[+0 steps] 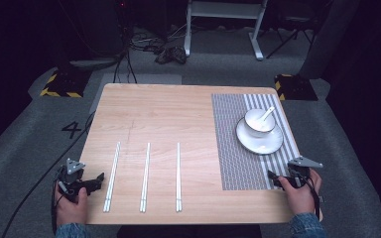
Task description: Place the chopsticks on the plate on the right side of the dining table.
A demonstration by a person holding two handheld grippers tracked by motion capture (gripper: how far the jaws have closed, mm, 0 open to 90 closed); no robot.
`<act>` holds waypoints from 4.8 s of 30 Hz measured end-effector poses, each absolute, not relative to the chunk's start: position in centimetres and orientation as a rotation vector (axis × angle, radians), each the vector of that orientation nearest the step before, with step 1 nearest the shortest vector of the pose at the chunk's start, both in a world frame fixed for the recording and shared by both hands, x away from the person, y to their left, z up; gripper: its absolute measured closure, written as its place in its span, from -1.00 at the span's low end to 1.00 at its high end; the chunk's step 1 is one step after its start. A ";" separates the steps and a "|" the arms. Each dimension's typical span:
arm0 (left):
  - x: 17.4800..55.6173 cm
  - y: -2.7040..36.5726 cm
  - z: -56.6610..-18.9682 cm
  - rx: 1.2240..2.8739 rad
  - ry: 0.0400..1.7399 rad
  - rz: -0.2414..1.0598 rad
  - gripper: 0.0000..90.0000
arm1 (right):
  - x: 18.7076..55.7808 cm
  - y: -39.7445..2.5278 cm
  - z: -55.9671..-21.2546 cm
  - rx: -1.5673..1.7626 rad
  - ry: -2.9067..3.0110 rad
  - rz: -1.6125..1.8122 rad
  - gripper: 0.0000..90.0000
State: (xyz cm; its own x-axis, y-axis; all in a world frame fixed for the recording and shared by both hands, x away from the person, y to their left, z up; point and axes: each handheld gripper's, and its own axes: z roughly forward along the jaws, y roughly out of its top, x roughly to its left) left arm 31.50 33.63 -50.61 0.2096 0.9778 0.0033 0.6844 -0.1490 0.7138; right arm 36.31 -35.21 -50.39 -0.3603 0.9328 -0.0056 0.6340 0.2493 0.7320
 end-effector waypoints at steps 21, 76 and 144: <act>31.6 33.7 -50.6 1.900 1.542 0.635 -0.77 | 36.3 -35.2 -50.3 1.434 2.087 0.901 -0.70; 31.5 33.6 -50.6 1.914 1.531 0.656 -0.77 | 39.4 -12.5 -42.7 0.927 2.405 1.098 -0.43; 31.4 33.5 -50.6 1.915 1.524 0.659 -0.76 | 39.3 -8.7 -48.6 0.996 2.570 0.932 0.63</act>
State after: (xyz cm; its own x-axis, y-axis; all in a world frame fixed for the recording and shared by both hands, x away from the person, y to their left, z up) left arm 31.44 33.55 -50.61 0.2183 0.9758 0.0149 0.6791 -0.1629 0.7158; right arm 39.34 -8.68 -48.61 -0.7419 0.6703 0.0135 0.5231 0.5662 0.6370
